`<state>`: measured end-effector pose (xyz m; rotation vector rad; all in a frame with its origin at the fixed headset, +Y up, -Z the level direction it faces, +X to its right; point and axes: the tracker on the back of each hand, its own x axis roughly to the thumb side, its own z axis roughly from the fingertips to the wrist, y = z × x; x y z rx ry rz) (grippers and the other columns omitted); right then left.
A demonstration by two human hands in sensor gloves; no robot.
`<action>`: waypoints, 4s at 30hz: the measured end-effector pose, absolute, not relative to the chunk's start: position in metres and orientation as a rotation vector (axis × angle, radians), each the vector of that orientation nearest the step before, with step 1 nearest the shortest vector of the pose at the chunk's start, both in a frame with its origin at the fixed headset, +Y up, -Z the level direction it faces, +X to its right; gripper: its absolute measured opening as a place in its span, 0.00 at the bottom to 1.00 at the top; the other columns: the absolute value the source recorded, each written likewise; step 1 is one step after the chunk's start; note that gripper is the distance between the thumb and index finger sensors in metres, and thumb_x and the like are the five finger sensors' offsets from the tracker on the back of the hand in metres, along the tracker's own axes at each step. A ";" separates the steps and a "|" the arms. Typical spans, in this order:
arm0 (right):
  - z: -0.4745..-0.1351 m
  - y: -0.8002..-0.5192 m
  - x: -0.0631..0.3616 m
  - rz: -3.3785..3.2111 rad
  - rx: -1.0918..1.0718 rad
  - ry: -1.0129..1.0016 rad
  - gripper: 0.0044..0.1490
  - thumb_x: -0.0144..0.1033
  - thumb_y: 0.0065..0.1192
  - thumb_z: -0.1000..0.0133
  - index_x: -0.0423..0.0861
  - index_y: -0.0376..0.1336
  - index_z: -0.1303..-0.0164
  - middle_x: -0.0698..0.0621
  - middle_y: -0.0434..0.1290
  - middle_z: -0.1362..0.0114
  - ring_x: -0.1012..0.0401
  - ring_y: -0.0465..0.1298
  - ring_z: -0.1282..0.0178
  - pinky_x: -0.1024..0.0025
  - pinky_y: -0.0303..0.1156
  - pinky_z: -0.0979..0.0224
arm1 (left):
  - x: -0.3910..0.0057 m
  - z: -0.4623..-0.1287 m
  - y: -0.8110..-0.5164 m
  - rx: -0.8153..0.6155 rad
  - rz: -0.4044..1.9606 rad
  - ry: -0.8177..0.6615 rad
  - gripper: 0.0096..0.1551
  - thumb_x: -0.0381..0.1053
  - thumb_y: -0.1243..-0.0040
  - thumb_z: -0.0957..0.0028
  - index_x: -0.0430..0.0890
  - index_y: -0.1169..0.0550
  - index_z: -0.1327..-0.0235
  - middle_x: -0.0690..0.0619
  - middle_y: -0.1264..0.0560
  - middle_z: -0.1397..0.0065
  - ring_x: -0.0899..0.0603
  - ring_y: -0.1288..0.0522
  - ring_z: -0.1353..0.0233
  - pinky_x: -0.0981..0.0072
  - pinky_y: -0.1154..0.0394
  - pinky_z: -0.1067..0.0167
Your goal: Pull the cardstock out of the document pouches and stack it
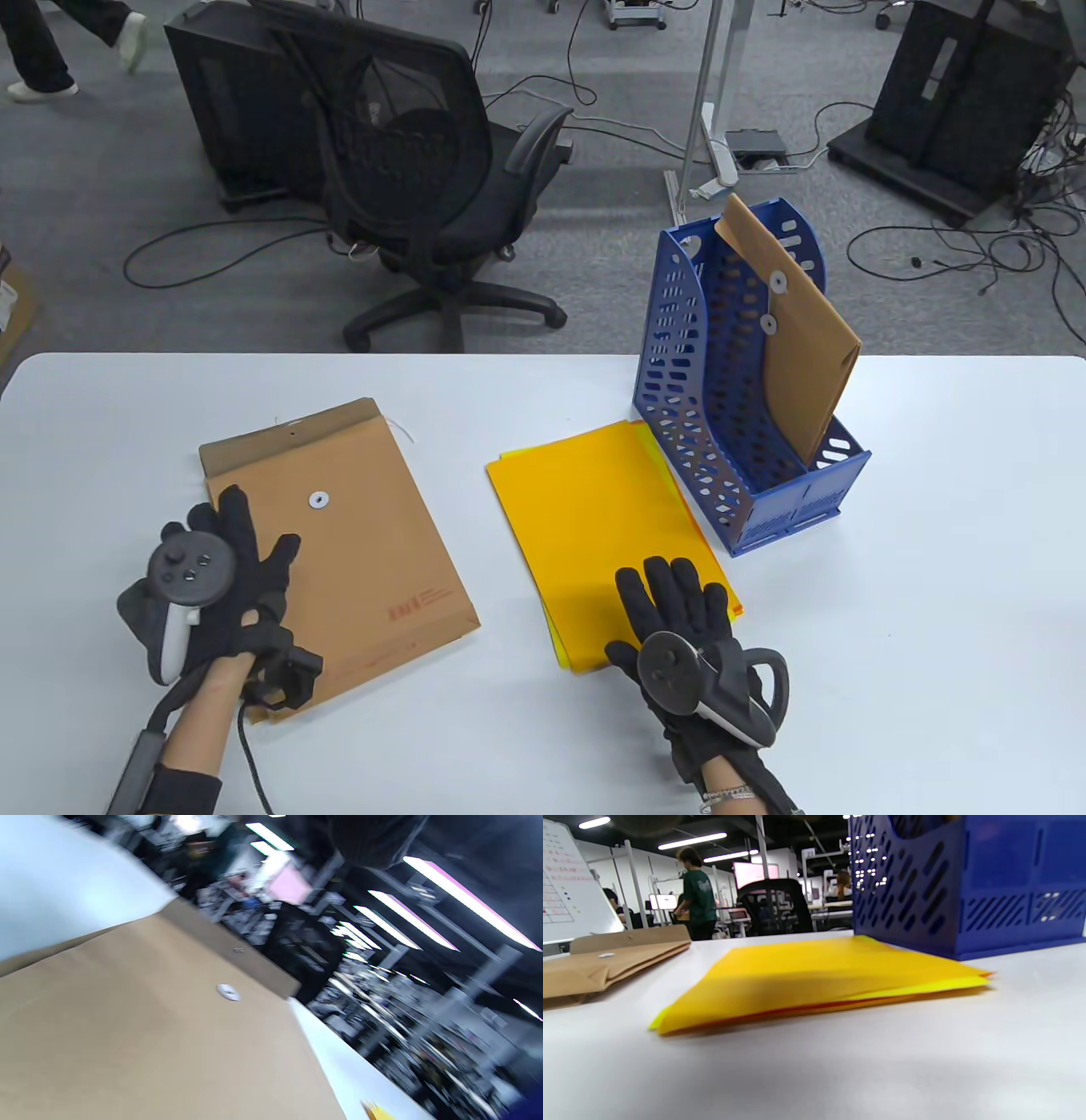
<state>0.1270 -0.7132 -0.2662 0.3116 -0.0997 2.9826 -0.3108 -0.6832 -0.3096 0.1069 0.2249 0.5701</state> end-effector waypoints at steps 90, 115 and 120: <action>-0.293 -0.628 0.134 1.765 0.289 -0.417 0.26 0.37 0.50 0.39 0.49 0.66 0.31 0.51 0.77 0.37 0.53 0.78 0.37 0.54 0.72 0.31 | -0.229 -0.315 -0.700 -0.115 1.523 -0.625 0.63 0.69 0.40 0.51 0.72 0.73 0.32 0.59 0.71 0.12 0.44 0.71 0.13 0.34 0.66 0.23; -0.268 -0.627 -0.022 2.888 0.197 -0.871 0.45 0.53 0.49 0.37 0.27 0.57 0.26 0.30 0.54 0.21 0.32 0.47 0.24 0.36 0.46 0.26 | -0.218 -0.316 -0.719 -0.157 1.950 -0.638 0.29 0.53 0.48 0.39 0.69 0.39 0.26 0.55 0.27 0.22 0.47 0.23 0.27 0.57 0.23 0.38; -0.267 -0.635 -0.028 2.730 0.161 -0.929 0.27 0.38 0.57 0.40 0.33 0.66 0.40 0.37 0.66 0.30 0.38 0.60 0.28 0.39 0.57 0.28 | -0.212 -0.315 -0.724 -0.192 1.906 -0.651 0.29 0.53 0.49 0.39 0.69 0.39 0.25 0.55 0.28 0.21 0.47 0.24 0.26 0.58 0.23 0.38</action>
